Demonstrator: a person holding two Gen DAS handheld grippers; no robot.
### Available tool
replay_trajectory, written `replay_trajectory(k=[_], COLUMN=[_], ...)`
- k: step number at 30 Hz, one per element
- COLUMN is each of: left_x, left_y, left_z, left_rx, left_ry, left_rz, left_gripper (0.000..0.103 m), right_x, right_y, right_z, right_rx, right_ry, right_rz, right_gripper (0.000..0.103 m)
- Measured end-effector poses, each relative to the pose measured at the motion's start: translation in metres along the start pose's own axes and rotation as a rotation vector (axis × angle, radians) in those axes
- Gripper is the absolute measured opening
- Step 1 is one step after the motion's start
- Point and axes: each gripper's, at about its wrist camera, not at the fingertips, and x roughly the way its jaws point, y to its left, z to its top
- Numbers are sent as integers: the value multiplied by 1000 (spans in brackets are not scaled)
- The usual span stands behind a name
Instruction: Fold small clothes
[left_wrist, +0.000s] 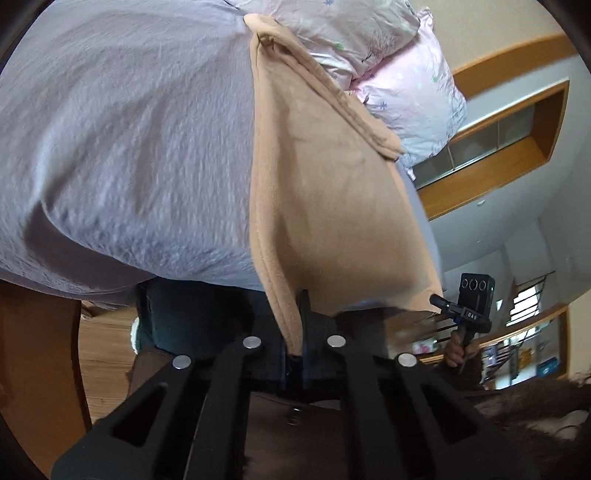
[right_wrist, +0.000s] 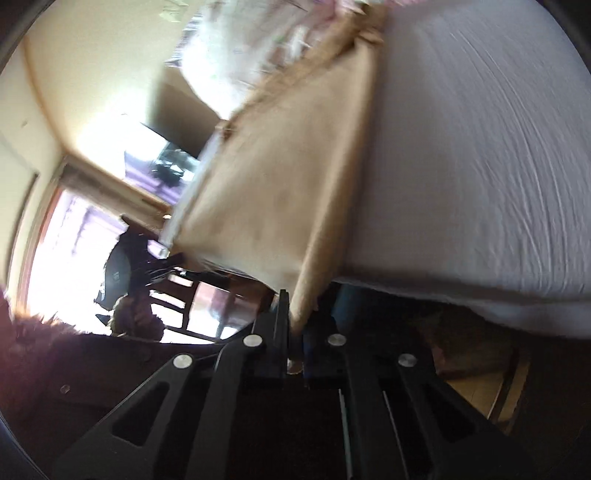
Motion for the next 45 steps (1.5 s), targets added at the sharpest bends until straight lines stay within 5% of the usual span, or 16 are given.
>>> replay_trajectory(k=[5,12,17,24,26,31,34,36,37,38,39,41,45], left_x=[-29,3,82,121,125,105,97,89,81,73,60,54,73], left_y=[-34,-59,-32,-1,10,30,27,19,15,13,10,10,10], left_z=[48,212,316,363,368,370,366,357,351,349,347,354,358], left_rx=[98,136,64,-44,-105,-256,-242,-198,-172,-150,-130,-124,-132], left_ry=[-108,-302,-267,-214,-194,-247,-236,-251,-291,-348,-434,-470,-272], left_rz=[11,141,280,263,226,50,74,62,41,31,46,57,128], left_gripper=[4,4,4,4,5,8,8,15,42,82,97,102,101], right_x=[-29,-15,53,88,100,99,83,75,73,74,80,95,106], right_y=[29,-1,-70,-109,-117,-103,-77,-62,-56,-53,-48,-43,-39], right_z=[62,212,307,339,342,349,344,336,331,329,325,321,320], right_rx=[-110,40,260,410,450,415,331,274,253,239,229,227,240], right_ry=[-184,-469,-448,-426,-390,-408,-465,-467,-463,-454,-431,-376,-348], right_rz=[42,28,-138,-225,-260,-268,-254,-240,-229,-219,-210,-222,-217], right_gripper=[5,5,5,7,16,75,79,83,85,85,85,85,85])
